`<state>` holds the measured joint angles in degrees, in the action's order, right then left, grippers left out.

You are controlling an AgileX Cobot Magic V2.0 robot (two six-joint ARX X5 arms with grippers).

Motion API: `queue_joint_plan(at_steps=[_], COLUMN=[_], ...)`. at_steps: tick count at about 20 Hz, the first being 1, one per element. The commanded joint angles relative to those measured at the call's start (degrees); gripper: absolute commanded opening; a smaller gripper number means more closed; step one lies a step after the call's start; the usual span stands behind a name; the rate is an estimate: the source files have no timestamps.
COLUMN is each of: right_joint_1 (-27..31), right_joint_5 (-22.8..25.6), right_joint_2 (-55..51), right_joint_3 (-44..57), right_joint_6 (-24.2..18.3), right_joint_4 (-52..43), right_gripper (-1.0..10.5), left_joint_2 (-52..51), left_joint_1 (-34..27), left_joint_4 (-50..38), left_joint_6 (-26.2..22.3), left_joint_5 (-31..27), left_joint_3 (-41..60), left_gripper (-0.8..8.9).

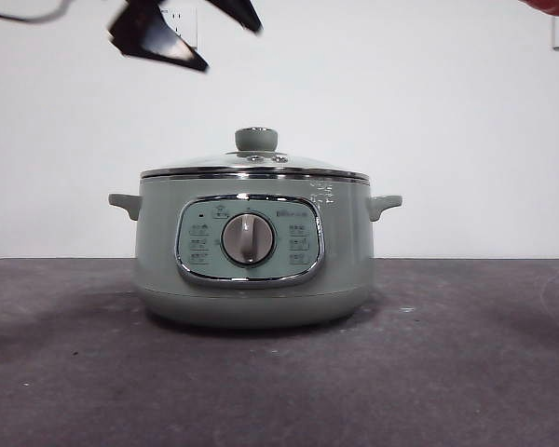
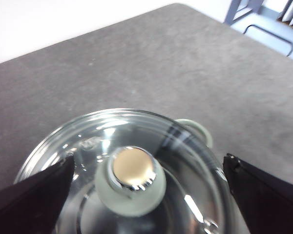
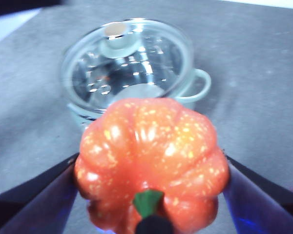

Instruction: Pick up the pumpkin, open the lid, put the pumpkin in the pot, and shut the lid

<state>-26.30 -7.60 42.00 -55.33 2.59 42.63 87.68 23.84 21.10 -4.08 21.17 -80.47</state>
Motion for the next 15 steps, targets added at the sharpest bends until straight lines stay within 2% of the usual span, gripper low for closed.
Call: queue_joint_plan(at_steps=[1,9,12,13,15], right_joint_1=[-0.1,-0.1,-0.1,-0.1,-0.1], right_joint_5=[-0.5,-1.2,-1.2,-1.0,-1.0], right_joint_2=[-0.1,-0.1,-0.1,-0.1,0.0], right_joint_3=[0.0,0.0,0.0,0.0,0.0], right_joint_6=[0.8,1.0,1.0,1.0,1.0], right_joint_4=[-0.2,-0.4,-0.6,-0.6,-0.7], right_gripper=[-0.1,-0.1,-0.1,-0.1,-0.1], left_joint_2=[4.3,11.4,11.7,11.7,11.7], left_joint_1=[0.9,2.2,2.8,2.9,3.1], left_joint_4=[-1.6,-3.5,-3.1,-3.1,-3.0], left_joint_6=[-0.7,-1.8,-2.2,-2.2,-2.2], left_joint_5=[-1.5,-3.7,-6.5,-6.5,-6.6], left_joint_3=[-1.1,-1.1,-1.1,-1.1,-1.1], left_gripper=[7.23,7.22,7.17,6.91,4.45])
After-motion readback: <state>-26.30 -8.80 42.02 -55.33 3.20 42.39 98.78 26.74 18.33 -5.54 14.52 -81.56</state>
